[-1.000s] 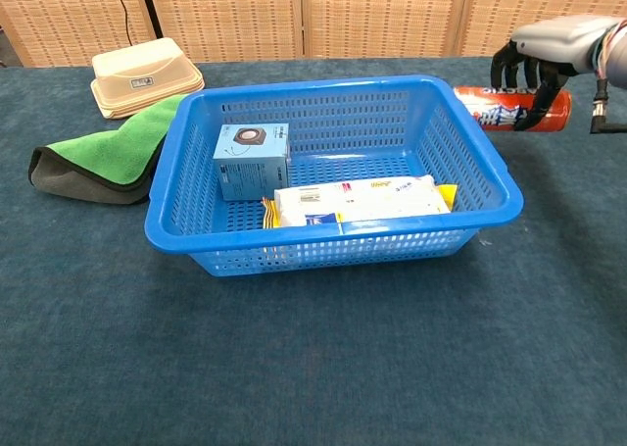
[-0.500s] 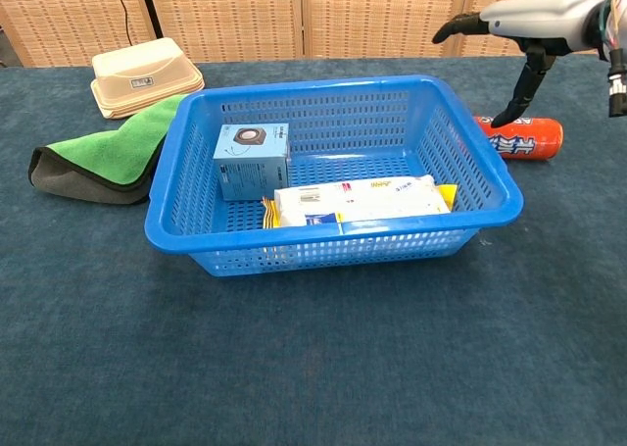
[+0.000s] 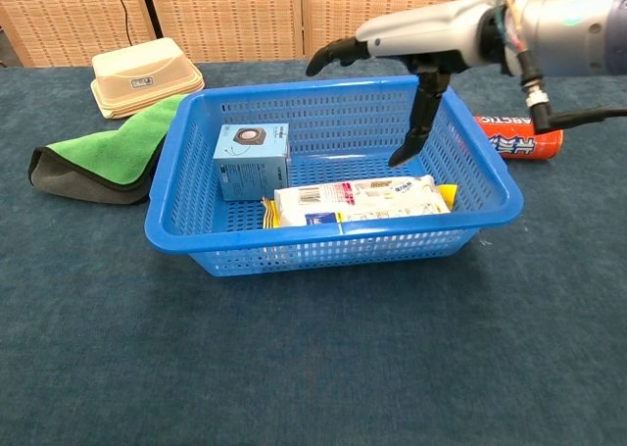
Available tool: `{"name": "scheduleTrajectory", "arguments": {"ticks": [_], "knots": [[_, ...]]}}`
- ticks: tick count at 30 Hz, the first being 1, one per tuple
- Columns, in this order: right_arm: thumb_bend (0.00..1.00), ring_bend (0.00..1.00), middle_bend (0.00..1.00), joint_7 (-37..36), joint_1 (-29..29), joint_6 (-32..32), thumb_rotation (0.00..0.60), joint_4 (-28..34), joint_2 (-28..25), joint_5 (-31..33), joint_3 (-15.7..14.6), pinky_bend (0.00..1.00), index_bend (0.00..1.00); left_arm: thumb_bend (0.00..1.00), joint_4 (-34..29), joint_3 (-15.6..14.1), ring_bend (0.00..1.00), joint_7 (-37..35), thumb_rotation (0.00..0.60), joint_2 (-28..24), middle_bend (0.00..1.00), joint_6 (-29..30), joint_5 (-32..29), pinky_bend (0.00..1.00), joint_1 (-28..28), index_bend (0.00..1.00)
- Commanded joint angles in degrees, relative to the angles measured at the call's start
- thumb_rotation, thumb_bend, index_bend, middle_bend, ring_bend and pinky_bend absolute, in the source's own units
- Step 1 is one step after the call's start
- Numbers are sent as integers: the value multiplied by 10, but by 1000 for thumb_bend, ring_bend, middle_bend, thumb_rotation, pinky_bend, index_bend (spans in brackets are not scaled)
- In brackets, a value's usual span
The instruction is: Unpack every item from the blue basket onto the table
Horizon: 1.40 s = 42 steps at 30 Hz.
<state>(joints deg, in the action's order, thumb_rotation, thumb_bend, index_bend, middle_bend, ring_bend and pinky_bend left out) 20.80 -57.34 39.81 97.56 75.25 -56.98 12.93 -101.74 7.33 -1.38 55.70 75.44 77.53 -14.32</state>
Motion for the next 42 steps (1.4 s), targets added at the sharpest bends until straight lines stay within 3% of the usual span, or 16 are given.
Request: {"name": "scheduleTrajectory", "arguments": {"ticks": [1,7,13,21,27,36,42], "knots": [[0,0,0,38,-38,-15,600,-41,43,50,-11,0,0,111,1,0,0,-2,600,0,0,-1,0,0,0,0],[0,0,0,94,-102,-47,600,-55,46,170,-44,0,0,111,6,0,0,-10,600,-2,0,-7,-4,0,-2,0],[0,0,0,146,-184,-41,600,-19,30,344,-103,0,0,112,12,1,0,-10,600,-2,0,-17,-11,0,-6,0],[0,0,0,177,-278,-37,600,23,14,495,-162,0,0,112,12,1,0,-4,600,1,0,-19,-15,0,-8,0],[0,0,0,171,-288,-14,600,20,28,498,-180,0,0,111,11,1,0,-3,600,1,0,-16,-13,0,-7,0],[0,0,0,147,-246,17,600,13,46,422,-197,0,0,111,10,-2,0,-6,600,0,0,-12,-6,0,-5,0],[0,0,0,138,-225,28,600,-28,72,381,-200,21,0,112,7,-4,0,-6,600,0,0,-7,-1,0,-3,0]]}}
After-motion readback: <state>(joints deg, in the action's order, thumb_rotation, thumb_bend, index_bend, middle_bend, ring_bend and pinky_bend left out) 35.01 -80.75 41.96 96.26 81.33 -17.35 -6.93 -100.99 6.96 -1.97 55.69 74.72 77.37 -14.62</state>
